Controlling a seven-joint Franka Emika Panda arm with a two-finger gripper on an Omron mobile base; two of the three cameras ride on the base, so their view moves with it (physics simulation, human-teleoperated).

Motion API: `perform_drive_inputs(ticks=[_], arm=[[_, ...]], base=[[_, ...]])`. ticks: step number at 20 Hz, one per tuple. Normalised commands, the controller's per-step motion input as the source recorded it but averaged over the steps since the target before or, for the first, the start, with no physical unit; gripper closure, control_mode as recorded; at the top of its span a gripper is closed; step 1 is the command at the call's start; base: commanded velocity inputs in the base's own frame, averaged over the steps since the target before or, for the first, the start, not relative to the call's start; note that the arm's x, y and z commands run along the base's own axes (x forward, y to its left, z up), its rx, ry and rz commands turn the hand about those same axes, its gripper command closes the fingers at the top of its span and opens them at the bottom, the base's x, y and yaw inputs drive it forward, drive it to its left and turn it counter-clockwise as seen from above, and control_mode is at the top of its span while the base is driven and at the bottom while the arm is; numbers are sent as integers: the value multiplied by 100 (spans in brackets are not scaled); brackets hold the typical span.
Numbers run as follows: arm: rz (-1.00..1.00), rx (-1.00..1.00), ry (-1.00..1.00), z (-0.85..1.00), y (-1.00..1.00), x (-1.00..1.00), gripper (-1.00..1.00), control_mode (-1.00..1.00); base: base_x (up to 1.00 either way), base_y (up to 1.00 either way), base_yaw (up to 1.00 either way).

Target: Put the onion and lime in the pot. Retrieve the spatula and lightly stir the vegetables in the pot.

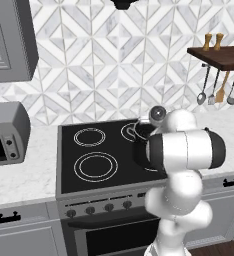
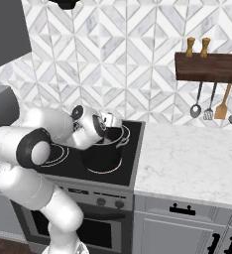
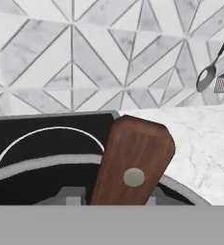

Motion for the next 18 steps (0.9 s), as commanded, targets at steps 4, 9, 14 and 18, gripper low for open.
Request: perform_drive_inputs(ticks=[4,9,14,18], arm=[[-2,-31,-32,-17,-10,-15,100,-100],[0,-11,-14,-35,0,-33,100,-100],[0,1,0,-82,12,-29,100,-100],[0,6,-1,-69,8,-9,100,-100]], base=[[0,0,0],[0,0,0],[0,0,0],[0,0,0]])
